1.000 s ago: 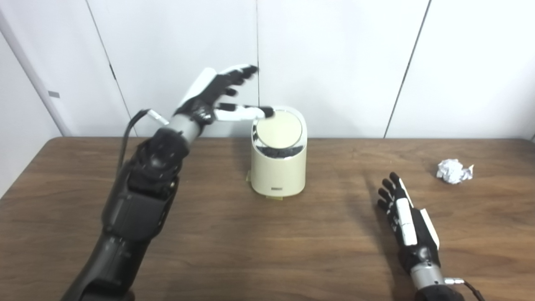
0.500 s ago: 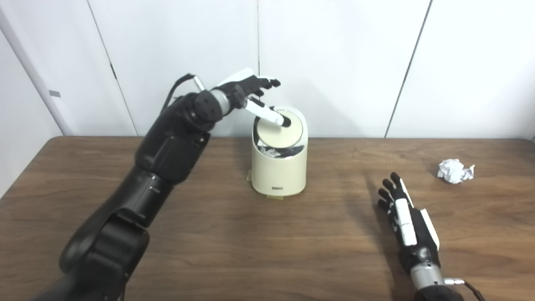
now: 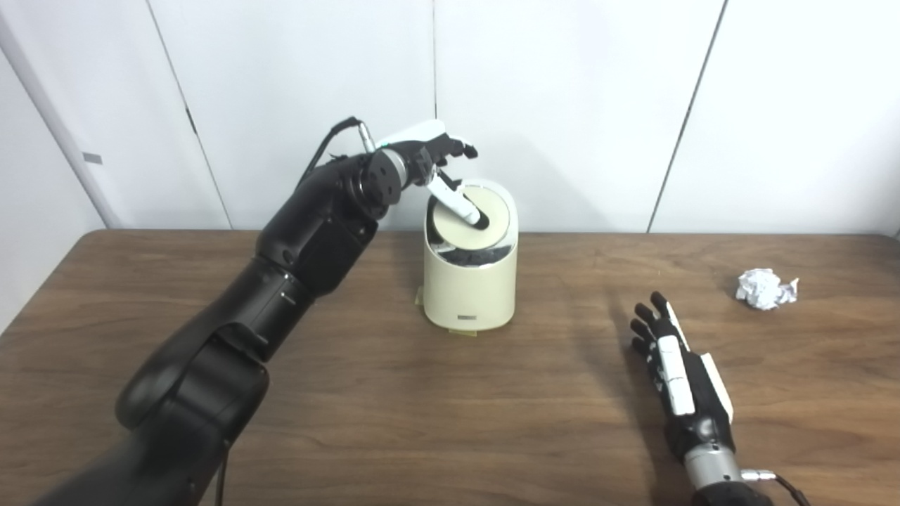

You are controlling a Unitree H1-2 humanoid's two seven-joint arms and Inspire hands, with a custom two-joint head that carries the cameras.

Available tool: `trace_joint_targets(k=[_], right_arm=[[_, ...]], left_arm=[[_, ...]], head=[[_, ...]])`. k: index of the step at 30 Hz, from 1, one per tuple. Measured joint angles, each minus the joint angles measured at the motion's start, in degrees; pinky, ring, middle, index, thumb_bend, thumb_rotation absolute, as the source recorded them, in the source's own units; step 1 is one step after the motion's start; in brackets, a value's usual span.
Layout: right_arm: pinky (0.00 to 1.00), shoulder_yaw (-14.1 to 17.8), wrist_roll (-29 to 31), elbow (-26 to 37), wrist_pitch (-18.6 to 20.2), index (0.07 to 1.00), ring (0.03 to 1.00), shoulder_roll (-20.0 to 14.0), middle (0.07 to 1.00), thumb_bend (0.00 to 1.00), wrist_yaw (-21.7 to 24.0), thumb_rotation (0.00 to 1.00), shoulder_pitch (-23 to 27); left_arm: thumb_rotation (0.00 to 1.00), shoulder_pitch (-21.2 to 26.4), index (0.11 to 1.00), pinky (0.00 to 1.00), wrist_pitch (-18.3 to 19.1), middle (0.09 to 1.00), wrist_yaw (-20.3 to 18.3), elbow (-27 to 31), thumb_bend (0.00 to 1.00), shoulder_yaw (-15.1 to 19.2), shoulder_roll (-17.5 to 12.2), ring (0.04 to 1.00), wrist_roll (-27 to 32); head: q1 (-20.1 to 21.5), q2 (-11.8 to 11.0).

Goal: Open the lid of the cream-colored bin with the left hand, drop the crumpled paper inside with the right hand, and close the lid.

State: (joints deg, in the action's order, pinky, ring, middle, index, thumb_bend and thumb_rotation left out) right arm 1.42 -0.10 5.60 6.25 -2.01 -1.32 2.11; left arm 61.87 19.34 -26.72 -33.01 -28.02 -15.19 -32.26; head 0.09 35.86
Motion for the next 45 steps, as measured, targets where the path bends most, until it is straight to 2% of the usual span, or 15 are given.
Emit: trace_joint_targets(k=[7, 14, 19, 25, 28, 31, 33, 35, 38, 41, 45], right_arm=[[0.91, -0.1, -0.1, 0.1, 0.1, 0.991, 0.926, 0.1, 0.942, 0.55, -0.2, 0.98, 0.0], [0.93, 0.0, 0.6, 0.1, 0.1, 0.993, 0.932, 0.2, 0.944, 0.56, -0.2, 0.97, 0.0], [0.92, -0.1, 1.0, 0.1, 0.1, 0.990, 0.928, 0.6, 0.941, 0.57, -0.3, 0.98, 0.1], [0.93, 0.0, 1.1, -0.1, 0.1, 0.992, 0.938, 0.7, 0.942, 0.56, -0.3, 0.97, 0.4], [0.92, 0.0, 1.2, -0.2, 0.1, 0.990, 0.938, 0.7, 0.940, 0.56, -0.3, 0.97, 0.6], [0.92, 0.1, 1.2, -0.2, 0.1, 0.988, 0.936, 0.7, 0.939, 0.56, -0.3, 0.96, 0.7], [0.92, 0.2, 1.2, -0.2, 0.1, 0.986, 0.935, 0.7, 0.937, 0.56, -0.3, 0.96, 0.7], [0.92, 0.2, 1.2, -0.2, 0.1, 0.987, 0.935, 0.8, 0.939, 0.56, -0.3, 0.97, 0.7], [0.92, 0.2, 1.1, -0.2, 0.1, 0.986, 0.939, 0.8, 0.937, 0.56, -0.4, 0.97, 0.7], [0.92, 0.1, 1.1, -0.3, 0.0, 0.987, 0.940, 0.8, 0.938, 0.55, -0.4, 0.98, 0.8], [0.92, 0.2, 1.1, -0.3, 0.0, 0.985, 0.941, 0.8, 0.937, 0.55, -0.4, 0.97, 1.0]], left_arm=[[0.20, 0.4, 0.965, 0.83, -1.5, 0.988, 0.9, -0.5, 0.97, -2.0, -0.1, 0.964, -2.9], [0.10, 0.4, 0.956, 0.96, -6.1, 0.972, 4.4, -0.9, 0.97, -4.4, -0.2, 0.985, -6.8], [0.05, 0.4, 0.957, 0.95, -7.9, 0.959, 5.7, -0.7, 0.97, -4.8, -0.3, 0.980, -8.0], [0.08, 0.4, 0.958, 0.96, -9.8, 0.957, 6.1, 1.2, 0.96, -7.4, -1.4, 0.984, -11.7], [0.08, 0.1, 0.955, 0.92, -10.2, 0.956, 6.5, 1.7, 0.97, -8.2, -1.9, 0.981, -13.1], [0.09, -1.0, 0.953, 0.88, -10.2, 0.951, 6.5, 3.3, 0.95, -7.4, -2.3, 0.973, -13.2], [0.11, -1.9, 0.948, 0.88, -10.0, 0.945, 5.9, 4.1, 0.92, -5.6, -2.3, 0.972, -11.6], [0.15, -3.5, 0.951, 0.88, -8.7, 0.963, 3.9, 5.9, 0.88, -1.9, -2.1, 0.969, -8.2], [0.25, -5.4, 0.935, 0.81, -4.5, 0.920, 0.8, 7.9, 0.85, 4.1, -1.3, 0.899, -2.0], [0.35, -7.3, 0.915, 0.79, -0.4, 0.886, -0.8, 11.7, 0.79, 10.7, -1.2, 0.873, 3.5], [0.33, -10.2, 0.878, 0.84, 2.3, 0.858, -0.9, 18.7, 0.67, 18.4, -2.8, 0.859, 10.3]], head=[[0.0, 0.0], [0.0, 0.1], [-0.2, 0.0], [-0.1, -0.3], [-0.2, -0.4], [-0.2, -0.4], [-0.3, -0.4], [-0.2, -0.4], [-0.2, -0.3], [-0.1, -0.3], [0.0, -0.3]])
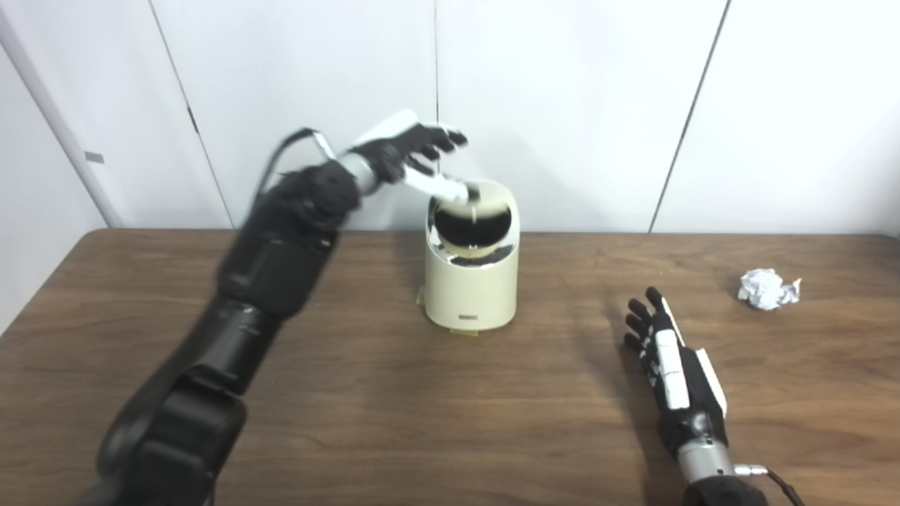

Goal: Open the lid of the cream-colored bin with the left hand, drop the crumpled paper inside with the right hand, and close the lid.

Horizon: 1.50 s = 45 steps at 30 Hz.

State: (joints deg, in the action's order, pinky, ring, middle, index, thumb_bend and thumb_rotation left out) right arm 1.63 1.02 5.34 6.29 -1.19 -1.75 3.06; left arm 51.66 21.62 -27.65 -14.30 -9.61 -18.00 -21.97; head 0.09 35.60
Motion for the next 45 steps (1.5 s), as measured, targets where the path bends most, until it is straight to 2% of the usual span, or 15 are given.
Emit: trace_joint_targets(k=[3, 7, 10, 12, 16, 21, 23, 27, 29, 30, 31, 33, 37, 39, 45], right_arm=[[0.92, 0.2, 0.0, 0.0, 0.0, 0.981, 0.940, 0.0, 0.934, 0.55, -0.1, 0.97, 0.0], [0.92, 0.6, 0.1, 0.1, 0.0, 0.978, 0.943, 0.0, 0.940, 0.55, -0.1, 0.95, 0.1], [0.93, 1.0, 0.5, 0.0, 0.0, 0.978, 0.946, 0.0, 0.938, 0.56, 0.0, 0.94, 0.2], [0.93, 1.0, 0.8, 0.0, 0.0, 0.978, 0.946, 0.0, 0.936, 0.56, 0.0, 0.94, 0.2], [0.92, 1.4, 1.1, 0.1, 0.0, 0.963, 0.932, -0.1, 0.936, 0.55, 0.0, 0.91, 0.2], [0.92, 2.1, 1.1, 0.1, 0.0, 0.969, 0.923, -0.5, 0.945, 0.53, -0.1, 0.88, 0.4], [0.91, 2.8, 1.2, 0.2, 0.1, 0.958, 0.915, -1.1, 0.934, 0.52, -0.1, 0.76, 0.7], [0.90, 4.2, 0.8, 1.5, 1.2, 0.949, 0.919, -2.2, 0.934, 0.56, -1.0, 0.56, 1.5], [0.87, 4.3, -0.4, 2.7, 2.0, 0.933, 0.914, -3.1, 0.927, 0.61, -1.3, 0.47, 1.8], [0.82, 4.3, -1.5, 3.0, 2.3, 0.920, 0.885, -3.6, 0.907, 0.64, -1.5, 0.43, 2.0], [0.81, 4.2, -3.9, 3.2, 2.6, 0.918, 0.881, -4.1, 0.904, 0.64, -2.1, 0.43, 2.1], [0.80, 3.9, -8.7, 4.0, 3.5, 0.900, 0.860, -5.3, 0.884, 0.65, -3.5, 0.41, 2.0], [0.79, 4.5, -16.8, 11.6, 9.7, 0.884, 0.852, -6.7, 0.871, 0.68, -5.3, 0.36, 1.9], [0.85, 4.8, -18.4, 14.2, 11.6, 0.900, 0.876, -7.0, 0.883, 0.68, -5.5, 0.31, 2.3], [0.80, 6.4, -23.7, 17.9, 18.4, 0.874, 0.843, -9.4, 0.858, 0.73, -5.3, 0.19, 3.9]], left_arm=[[0.34, -3.5, 0.861, 0.85, 1.9, 0.856, 0.9, 4.6, 0.60, 4.4, -1.1, 0.867, 3.6], [0.35, -11.7, 0.866, 0.82, 4.2, 0.871, 4.3, 9.3, 0.50, 13.0, 0.6, 0.866, 10.6], [0.51, -17.8, 0.919, 0.91, 4.2, 0.913, 7.0, 11.2, 0.39, 17.0, 2.4, 0.911, 15.1], [0.57, -22.4, 0.935, 0.93, 3.7, 0.920, 7.9, 13.4, 0.36, 18.7, 3.0, 0.921, 17.6], [0.58, -28.7, 0.931, 0.91, 3.2, 0.900, 10.1, 17.9, 0.34, 19.7, 3.0, 0.900, 19.4], [0.61, -36.0, 0.919, 0.86, -1.4, 0.889, 14.5, 22.6, 0.38, 20.6, 5.1, 0.881, 20.8], [0.65, -39.2, 0.922, 0.84, -3.3, 0.893, 16.7, 23.5, 0.41, 19.4, 6.0, 0.884, 19.3], [0.67, -45.5, 0.954, 0.98, -5.1, 0.931, 19.1, 25.8, 0.46, 18.4, 8.8, 0.946, 19.1], [0.66, -47.6, 0.955, 0.95, -5.8, 0.924, 19.7, 26.8, 0.47, 17.8, 10.2, 0.933, 19.5], [0.61, -48.1, 0.962, 0.93, -6.2, 0.931, 19.9, 26.8, 0.48, 17.4, 10.5, 0.935, 19.5], [0.61, -48.5, 0.964, 0.93, -7.1, 0.932, 20.0, 26.8, 0.49, 17.0, 10.8, 0.935, 19.7], [0.58, -48.7, 0.970, 0.91, -8.1, 0.934, 20.3, 26.8, 0.53, 17.0, 11.0, 0.941, 20.2], [0.56, -48.7, 0.977, 0.90, -10.3, 0.938, 21.1, 26.4, 0.56, 17.0, 11.0, 0.944, 20.3], [0.53, -48.7, 0.987, 0.93, -10.8, 0.949, 21.1, 25.9, 0.51, 16.9, 11.1, 0.959, 20.8], [0.56, -48.7, 0.980, 0.92, -12.1, 0.940, 21.3, 24.1, 0.49, 16.6, 10.2, 0.948, 21.0]], head=[[0.0, 0.2], [0.2, 0.2], [0.4, 0.4], [0.6, 0.4], [1.0, 0.4], [1.3, 0.6], [1.9, 0.8], [5.2, 1.2], [6.3, 1.3], [8.2, 1.3], [8.3, 1.3], [12.1, 1.1], [15.5, 0.8], [17.8, 0.8], [23.2, 0.4]])
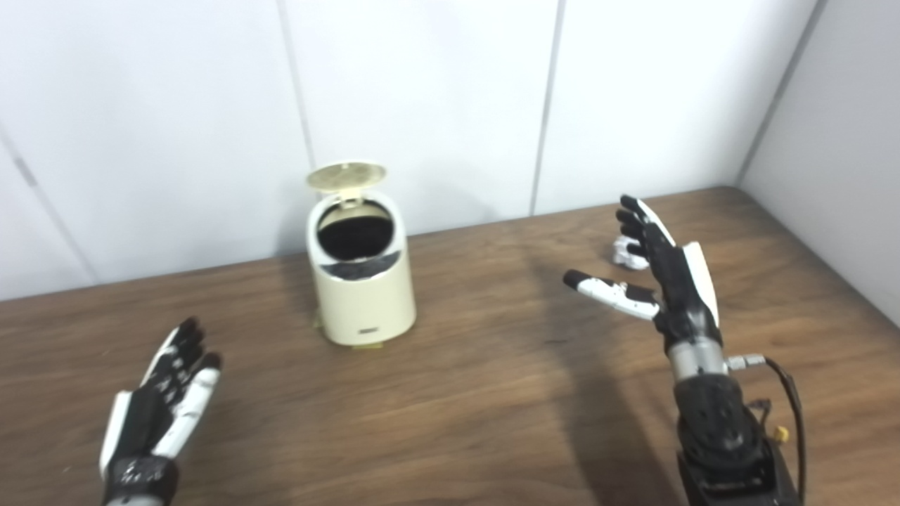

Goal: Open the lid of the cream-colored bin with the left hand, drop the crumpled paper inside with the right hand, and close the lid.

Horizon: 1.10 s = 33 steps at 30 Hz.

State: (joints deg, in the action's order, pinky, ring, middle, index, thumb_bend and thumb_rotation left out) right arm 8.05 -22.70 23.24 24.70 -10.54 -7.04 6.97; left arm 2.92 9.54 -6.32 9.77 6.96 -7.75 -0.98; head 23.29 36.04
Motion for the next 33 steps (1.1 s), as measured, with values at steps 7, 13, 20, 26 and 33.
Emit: trace_joint_targets(k=[7, 13, 20, 26, 33], right_arm=[[0.63, 3.6, -12.3, 0.9, 2.2, 0.877, 0.758, -2.8, 0.881, 0.79, 4.6, 0.07, 4.9], [0.72, 6.3, -17.7, -5.7, 2.4, 0.858, 0.837, -5.8, 0.880, 0.83, 12.6, 0.08, 7.2], [0.74, 7.2, -19.7, -18.3, 2.5, 0.861, 0.856, -9.5, 0.885, 0.86, 14.9, 0.09, 12.1], [0.74, 5.8, -21.7, -32.0, 2.5, 0.854, 0.852, -13.1, 0.864, 0.90, 16.5, 0.15, 16.7], [0.57, 2.8, -22.3, -40.8, 2.5, 0.846, 0.726, -14.2, 0.773, 0.90, 16.4, 0.13, 20.1]], left_arm=[[0.49, 0.0, 0.959, 0.93, 0.0, 0.928, 1.0, -0.1, 0.44, -0.4, -1.4, 0.938, -1.7], [0.48, 0.0, 0.949, 0.96, 2.6, 0.913, 1.1, 2.2, 0.42, -0.7, -1.5, 0.932, -1.8], [0.44, -0.1, 0.938, 0.92, 5.6, 0.907, 0.8, 3.6, 0.43, -1.8, -2.6, 0.920, -3.3], [0.39, -0.3, 0.930, 0.92, 7.8, 0.904, -0.2, 5.6, 0.45, -1.9, -3.6, 0.921, -3.2], [0.35, -0.4, 0.934, 0.93, 9.8, 0.907, -0.6, 8.7, 0.42, -2.0, -3.6, 0.924, -3.2]], head=[[3.0, -0.6], [3.3, -0.4], [3.0, -0.1], [2.5, 0.4], [2.7, 1.0]])
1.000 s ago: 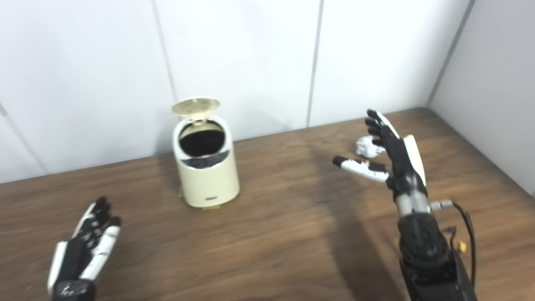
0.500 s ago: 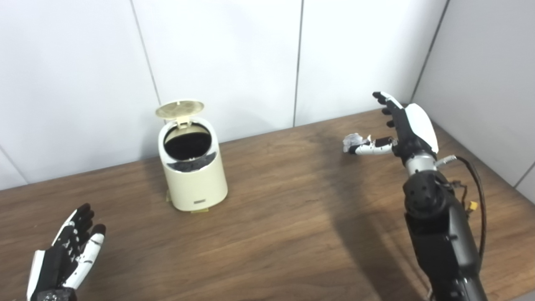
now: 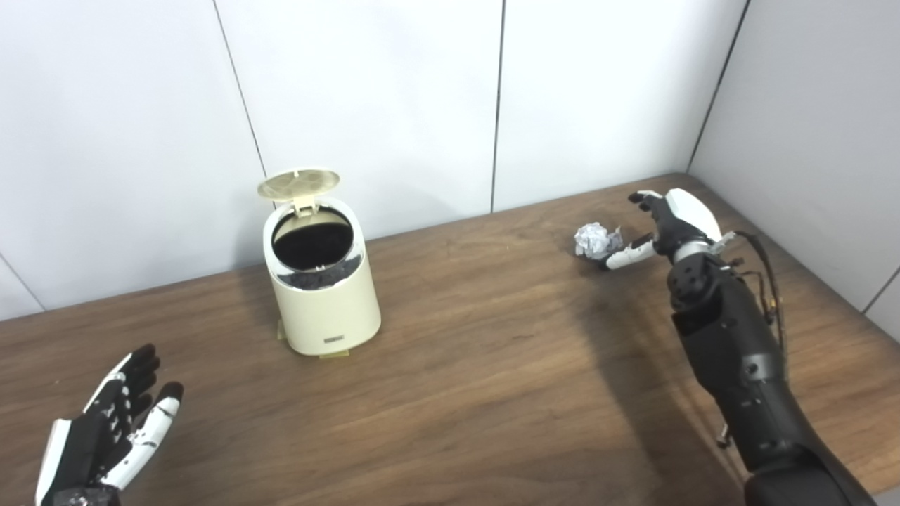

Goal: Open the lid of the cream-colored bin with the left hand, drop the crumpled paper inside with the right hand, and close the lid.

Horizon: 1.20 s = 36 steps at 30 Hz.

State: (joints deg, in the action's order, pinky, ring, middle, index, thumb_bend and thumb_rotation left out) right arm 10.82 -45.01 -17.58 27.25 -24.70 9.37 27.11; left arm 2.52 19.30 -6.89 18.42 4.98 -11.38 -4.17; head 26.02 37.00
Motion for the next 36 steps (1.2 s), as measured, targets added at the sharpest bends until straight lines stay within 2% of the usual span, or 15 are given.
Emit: trace_joint_targets(k=[2, 7, 14, 18, 21, 23, 26, 28, 29, 30, 33, 35, 36], right_arm=[[0.66, -1.2, 0.9, -1.7, 0.0, 0.846, 0.781, -0.2, 0.820, 0.90, -0.5, 0.11, 1.0], [0.70, -5.5, 3.1, -6.8, 0.0, 0.845, 0.810, -0.6, 0.866, 0.92, -2.9, 0.11, 3.4], [0.70, -9.5, 5.4, -8.3, 0.0, 0.852, 0.816, -0.4, 0.881, 0.91, -6.1, 0.11, 4.1], [0.71, -11.3, 5.7, -8.2, 0.0, 0.856, 0.833, -0.4, 0.890, 0.89, -6.5, 0.13, 4.2], [0.69, -12.1, 5.8, -8.2, 0.0, 0.839, 0.813, -0.5, 0.870, 0.87, -6.5, 0.13, 4.3], [0.67, -12.8, 5.9, -8.2, 0.0, 0.800, 0.777, -0.7, 0.817, 0.85, -6.6, 0.10, 4.3], [0.60, -13.2, 6.0, -8.2, -0.2, 0.704, 0.660, -1.0, 0.700, 0.76, -7.2, 0.01, 4.3], [0.58, -12.8, 6.0, -8.2, -0.2, 0.672, 0.607, -0.7, 0.652, 0.74, -8.9, 0.00, 4.2], [0.58, -12.5, 5.9, -8.2, -0.2, 0.654, 0.581, -0.5, 0.557, 0.63, -9.9, 0.00, 4.1], [0.56, -12.3, 6.0, -8.2, -0.2, 0.598, 0.501, -0.2, 0.527, 0.57, -11.2, 0.00, 4.0], [0.50, -12.3, 6.0, -8.3, -0.6, 0.501, 0.434, 0.0, 0.510, 0.52, -14.8, 0.00, 3.4], [0.37, -12.3, 6.1, -8.3, -1.2, 0.488, 0.417, 0.0, 0.506, 0.51, -17.8, 0.00, 2.8], [0.35, -12.3, 6.2, -8.3, -1.7, 0.489, 0.412, 0.0, 0.507, 0.50, -18.8, 0.00, 2.6]], left_arm=[[0.33, 0.0, 0.943, 0.97, 0.8, 0.916, -0.3, 0.0, 0.42, 0.4, 0.0, 0.937, 1.3], [0.34, 0.0, 0.950, 0.98, 2.2, 0.927, -0.5, 0.7, 0.42, 0.4, 0.2, 0.945, 3.3], [0.36, 0.1, 0.934, 0.97, 2.3, 0.917, -0.5, 1.6, 0.45, 0.2, 0.1, 0.940, 3.6], [0.35, 0.1, 0.938, 0.97, 2.4, 0.916, -0.5, 1.6, 0.45, 0.2, 0.1, 0.935, 3.6], [0.37, 0.1, 0.943, 0.98, 2.6, 0.925, -0.4, 1.8, 0.45, -0.1, 0.1, 0.945, 3.4], [0.36, 0.0, 0.947, 0.98, 2.7, 0.924, -0.4, 1.9, 0.44, -0.3, 0.1, 0.948, 3.4], [0.36, 0.0, 0.953, 0.99, 2.7, 0.929, -0.4, 2.1, 0.44, -0.4, 0.1, 0.952, 3.5], [0.35, 0.0, 0.956, 0.99, 2.8, 0.930, -0.4, 2.2, 0.44, -0.3, 0.2, 0.954, 3.7], [0.37, 0.0, 0.951, 0.99, 2.9, 0.934, -0.4, 2.3, 0.45, -0.3, 0.2, 0.957, 3.8], [0.38, 0.0, 0.947, 0.99, 3.0, 0.933, -0.4, 2.4, 0.46, -0.4, 0.2, 0.957, 3.8], [0.36, 0.0, 0.956, 1.00, 3.2, 0.937, -0.4, 2.4, 0.45, -0.4, 0.3, 0.964, 4.0], [0.36, 0.0, 0.958, 1.00, 3.2, 0.933, -0.4, 2.4, 0.45, -0.3, 0.6, 0.960, 4.4], [0.37, 0.0, 0.956, 0.99, 3.2, 0.930, -0.4, 2.4, 0.45, -0.4, 0.6, 0.955, 4.4]], head=[[-0.1, 0.2], [-0.5, 0.4], [-0.9, 0.6], [-0.8, 1.0], [-1.0, 1.0], [-1.1, 1.2], [-1.1, 1.4], [-1.2, 1.6], [-1.2, 1.7], [-1.2, 1.7], [-1.4, 1.8], [-1.5, 1.8], [-1.5, 1.8]])
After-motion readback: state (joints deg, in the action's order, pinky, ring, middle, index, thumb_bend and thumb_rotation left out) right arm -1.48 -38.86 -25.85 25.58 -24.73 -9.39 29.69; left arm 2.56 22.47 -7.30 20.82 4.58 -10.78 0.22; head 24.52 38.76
